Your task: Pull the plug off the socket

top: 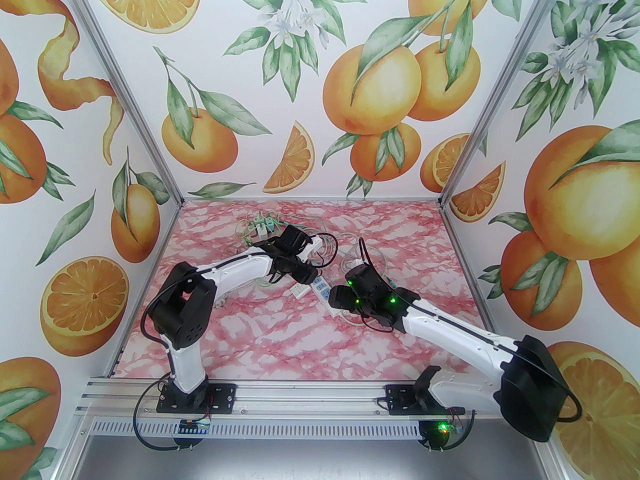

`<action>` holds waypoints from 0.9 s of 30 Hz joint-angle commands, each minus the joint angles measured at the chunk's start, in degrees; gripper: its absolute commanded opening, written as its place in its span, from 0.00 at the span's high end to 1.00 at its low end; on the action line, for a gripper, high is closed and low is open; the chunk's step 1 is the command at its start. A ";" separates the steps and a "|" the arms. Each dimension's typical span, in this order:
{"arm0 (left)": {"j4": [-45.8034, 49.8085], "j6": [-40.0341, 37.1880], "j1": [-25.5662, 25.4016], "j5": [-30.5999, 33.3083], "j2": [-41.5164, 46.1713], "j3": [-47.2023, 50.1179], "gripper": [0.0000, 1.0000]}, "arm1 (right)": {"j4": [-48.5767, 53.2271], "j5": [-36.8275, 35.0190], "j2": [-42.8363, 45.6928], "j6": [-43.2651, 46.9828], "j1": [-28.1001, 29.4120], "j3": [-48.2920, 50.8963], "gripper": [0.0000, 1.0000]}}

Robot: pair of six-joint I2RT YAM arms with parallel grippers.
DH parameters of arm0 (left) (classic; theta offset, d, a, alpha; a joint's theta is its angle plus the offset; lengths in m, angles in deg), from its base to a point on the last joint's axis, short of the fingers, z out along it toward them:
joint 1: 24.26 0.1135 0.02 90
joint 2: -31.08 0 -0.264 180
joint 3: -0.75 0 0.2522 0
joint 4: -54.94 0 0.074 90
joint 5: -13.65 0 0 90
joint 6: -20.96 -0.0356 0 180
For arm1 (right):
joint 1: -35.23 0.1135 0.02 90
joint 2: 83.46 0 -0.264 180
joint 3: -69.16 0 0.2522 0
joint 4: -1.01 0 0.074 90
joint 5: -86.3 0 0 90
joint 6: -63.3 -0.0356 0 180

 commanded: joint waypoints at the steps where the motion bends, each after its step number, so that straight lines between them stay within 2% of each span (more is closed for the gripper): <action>1: -1.04 -1.70 -0.48 0.42 -2.35 -2.58 0.45 | -2.45 1.82 -0.43 -1.66 0.38 1.12 0.33; 4: -0.99 -1.80 -0.49 0.37 -2.80 -2.72 0.61 | -3.66 2.25 -1.50 -2.03 0.30 0.80 0.39; 7: -1.19 -1.36 -0.66 0.92 -2.09 -2.14 0.64 | -5.55 3.67 -3.73 -2.52 -0.15 0.16 0.45; 8: -1.21 -1.24 -0.71 0.90 -1.75 -1.94 0.69 | -6.37 4.36 -4.53 -2.85 -0.45 -0.02 0.48; 10: -1.18 -0.85 -0.98 0.90 -1.21 -1.59 0.73 | -9.27 6.09 -6.14 -4.07 -1.09 0.20 0.57; 13: -1.07 -0.15 -1.42 0.95 -0.68 -1.05 0.74 | -15.07 8.89 -8.23 -6.70 -2.39 0.68 0.77; 14: -1.04 0.18 -1.39 0.93 -0.63 -0.98 0.74 | -16.79 9.48 -9.11 -7.48 -2.57 0.62 0.81; 22: -0.59 0.69 -1.63 0.70 -0.44 -0.71 0.73 | -22.72 11.97 -17.47 -11.39 -3.83 -0.79 0.90; 27: -0.42 0.85 -1.73 0.65 -0.46 -0.81 0.73 | -24.92 11.93 -19.03 -12.86 -4.59 0.91 0.95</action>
